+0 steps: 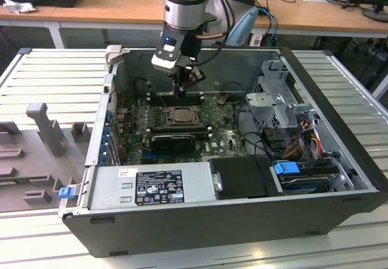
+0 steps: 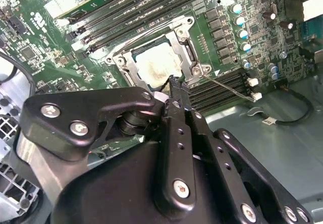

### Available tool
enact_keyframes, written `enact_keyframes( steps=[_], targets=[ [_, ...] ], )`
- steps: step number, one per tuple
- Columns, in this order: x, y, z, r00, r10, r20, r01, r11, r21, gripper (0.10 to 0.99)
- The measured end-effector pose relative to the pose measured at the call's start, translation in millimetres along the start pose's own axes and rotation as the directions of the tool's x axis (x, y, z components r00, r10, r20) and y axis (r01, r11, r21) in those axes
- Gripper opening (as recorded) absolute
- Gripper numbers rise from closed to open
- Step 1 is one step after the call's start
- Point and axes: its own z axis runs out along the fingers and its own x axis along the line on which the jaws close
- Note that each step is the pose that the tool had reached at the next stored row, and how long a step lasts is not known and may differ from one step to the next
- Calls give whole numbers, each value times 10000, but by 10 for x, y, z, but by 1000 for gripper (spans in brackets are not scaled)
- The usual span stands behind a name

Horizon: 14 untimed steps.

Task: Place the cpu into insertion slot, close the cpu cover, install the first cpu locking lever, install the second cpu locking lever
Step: 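Install the first cpu locking lever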

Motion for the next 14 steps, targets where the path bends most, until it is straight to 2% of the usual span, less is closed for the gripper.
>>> enact_keyframes(
  steps=[8,14],
  targets=[
    [0,0,0,9972,-744,-2,744,9972,12,106],
    [0,0,0,9925,-1222,-4,1222,9925,20,106]
  ],
)
